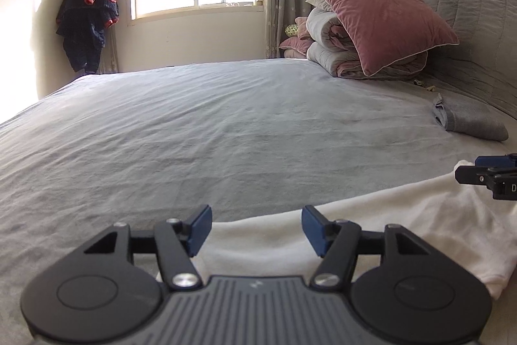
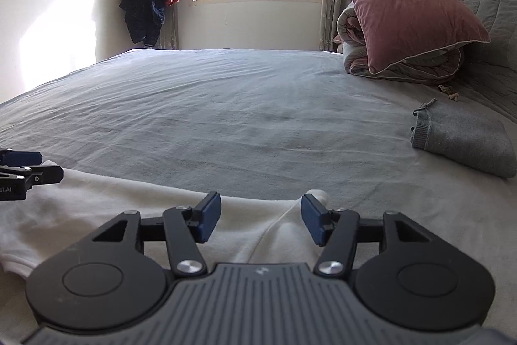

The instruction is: Fold clothes

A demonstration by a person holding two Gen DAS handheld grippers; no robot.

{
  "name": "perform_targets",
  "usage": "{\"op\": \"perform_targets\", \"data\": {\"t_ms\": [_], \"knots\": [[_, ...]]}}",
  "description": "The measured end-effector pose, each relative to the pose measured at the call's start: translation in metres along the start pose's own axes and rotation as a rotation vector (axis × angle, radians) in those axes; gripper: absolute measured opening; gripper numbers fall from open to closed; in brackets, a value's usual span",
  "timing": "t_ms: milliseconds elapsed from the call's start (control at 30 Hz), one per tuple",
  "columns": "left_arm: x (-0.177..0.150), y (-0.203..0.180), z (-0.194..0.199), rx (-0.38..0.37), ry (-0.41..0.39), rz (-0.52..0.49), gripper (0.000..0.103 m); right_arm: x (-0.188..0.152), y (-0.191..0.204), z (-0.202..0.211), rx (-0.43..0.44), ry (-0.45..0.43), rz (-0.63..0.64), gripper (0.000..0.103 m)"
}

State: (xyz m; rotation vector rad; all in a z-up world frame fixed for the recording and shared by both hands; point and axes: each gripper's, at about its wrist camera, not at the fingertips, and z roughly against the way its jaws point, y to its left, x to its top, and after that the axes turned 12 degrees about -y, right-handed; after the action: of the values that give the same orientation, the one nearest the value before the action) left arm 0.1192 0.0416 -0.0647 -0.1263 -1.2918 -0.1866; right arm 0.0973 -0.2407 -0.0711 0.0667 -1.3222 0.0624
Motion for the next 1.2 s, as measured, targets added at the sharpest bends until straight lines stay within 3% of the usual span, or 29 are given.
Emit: {"op": "perform_targets", "data": {"t_ms": [200, 367, 567, 700, 833, 1000, 1200], "knots": [[0.000, 0.008, -0.009, 0.048, 0.036, 0.047, 0.063, -0.005, -0.007, -0.018, 0.004, 0.028, -0.012, 0.055], [0.000, 0.008, -0.008, 0.070, 0.053, 0.041, 0.073, -0.014, -0.012, -0.028, -0.002, 0.095, -0.006, 0.053], [0.000, 0.009, -0.006, 0.097, 0.073, 0.034, 0.071, -0.005, 0.003, -0.020, -0.013, 0.082, 0.037, 0.060], [0.010, -0.005, 0.011, 0.011, 0.010, 0.016, 0.072, 0.004, 0.022, -0.007, 0.064, 0.052, 0.036, 0.061], [-0.001, -0.029, 0.009, -0.092, 0.048, -0.071, 0.072, 0.001, 0.044, -0.002, 0.138, 0.065, 0.032, 0.061], [-0.025, -0.045, 0.008, -0.137, 0.084, -0.203, 0.076, -0.020, 0.055, -0.004, 0.149, 0.102, 0.104, 0.064], [-0.030, -0.031, 0.026, -0.180, 0.089, -0.226, 0.079, -0.023, 0.047, 0.011, 0.177, 0.096, 0.134, 0.069]]}}
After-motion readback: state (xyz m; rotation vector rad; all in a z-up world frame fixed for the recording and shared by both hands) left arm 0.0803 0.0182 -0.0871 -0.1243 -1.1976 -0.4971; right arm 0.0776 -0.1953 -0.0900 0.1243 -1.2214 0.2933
